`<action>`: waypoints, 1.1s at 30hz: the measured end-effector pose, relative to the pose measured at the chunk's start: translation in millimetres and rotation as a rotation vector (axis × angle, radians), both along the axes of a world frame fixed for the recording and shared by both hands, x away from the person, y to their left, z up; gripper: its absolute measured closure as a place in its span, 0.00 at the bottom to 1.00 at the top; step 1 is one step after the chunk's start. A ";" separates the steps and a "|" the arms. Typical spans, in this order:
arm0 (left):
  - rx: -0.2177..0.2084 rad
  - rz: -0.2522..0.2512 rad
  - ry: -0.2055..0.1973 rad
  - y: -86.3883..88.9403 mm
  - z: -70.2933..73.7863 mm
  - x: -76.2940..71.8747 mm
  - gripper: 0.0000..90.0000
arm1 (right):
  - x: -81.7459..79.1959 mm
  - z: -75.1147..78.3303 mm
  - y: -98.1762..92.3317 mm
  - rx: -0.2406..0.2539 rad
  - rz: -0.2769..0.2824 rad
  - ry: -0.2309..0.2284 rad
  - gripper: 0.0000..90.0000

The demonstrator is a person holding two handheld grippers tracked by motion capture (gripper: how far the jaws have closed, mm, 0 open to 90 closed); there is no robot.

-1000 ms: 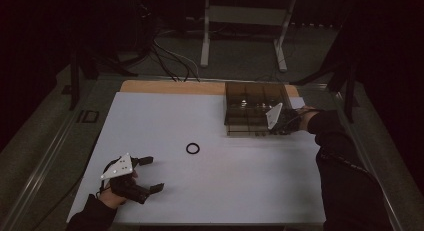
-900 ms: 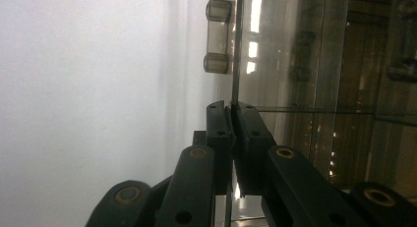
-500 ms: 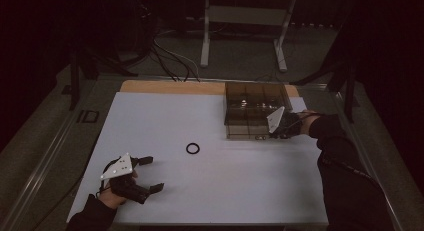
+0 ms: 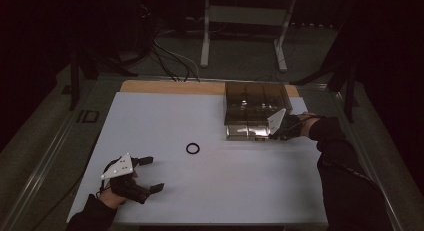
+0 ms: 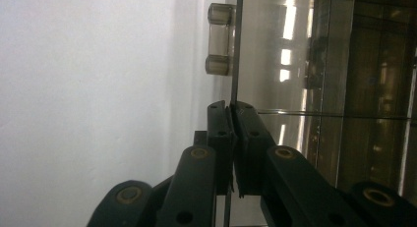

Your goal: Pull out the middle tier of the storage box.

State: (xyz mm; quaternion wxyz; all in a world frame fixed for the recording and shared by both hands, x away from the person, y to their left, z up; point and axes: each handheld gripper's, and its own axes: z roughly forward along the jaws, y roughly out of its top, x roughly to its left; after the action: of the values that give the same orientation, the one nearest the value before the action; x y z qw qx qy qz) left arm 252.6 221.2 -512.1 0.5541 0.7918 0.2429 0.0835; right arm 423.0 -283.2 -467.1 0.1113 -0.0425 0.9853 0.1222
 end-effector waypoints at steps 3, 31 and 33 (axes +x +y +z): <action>0.002 -0.002 0.001 -0.3 -0.1 0.0 0.01 | 0.1 -0.8 -0.3 0.005 -0.003 0.002 0.97; 0.004 -0.003 0.002 -0.4 -0.4 0.3 0.01 | 2.5 0.8 -2.3 0.028 -0.022 -0.015 0.95; 0.004 -0.003 0.002 -0.6 -0.3 0.4 0.01 | 1.7 2.0 -2.7 0.039 -0.031 -0.021 0.93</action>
State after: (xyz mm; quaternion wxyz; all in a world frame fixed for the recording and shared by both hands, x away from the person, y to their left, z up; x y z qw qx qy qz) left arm 253.0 220.6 -512.4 0.5526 0.7933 0.2419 0.0824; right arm 424.7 -286.0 -465.1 0.1244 -0.0264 0.9821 0.1389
